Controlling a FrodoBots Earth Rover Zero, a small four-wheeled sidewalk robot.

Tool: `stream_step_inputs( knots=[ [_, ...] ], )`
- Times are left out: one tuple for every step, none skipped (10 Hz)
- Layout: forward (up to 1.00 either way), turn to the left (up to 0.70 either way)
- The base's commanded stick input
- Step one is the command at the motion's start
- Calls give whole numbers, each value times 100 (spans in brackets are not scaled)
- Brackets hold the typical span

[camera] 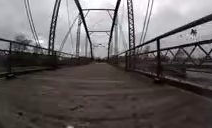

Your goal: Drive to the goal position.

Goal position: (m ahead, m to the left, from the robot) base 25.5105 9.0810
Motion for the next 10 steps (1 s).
stream_step_inputs(
  knots=[
    [100,0],
    [100,0],
    [100,0],
    [100,0],
    [100,0],
    [100,0],
    [100,0],
    [100,0],
    [100,0],
    [100,0]
  ],
)
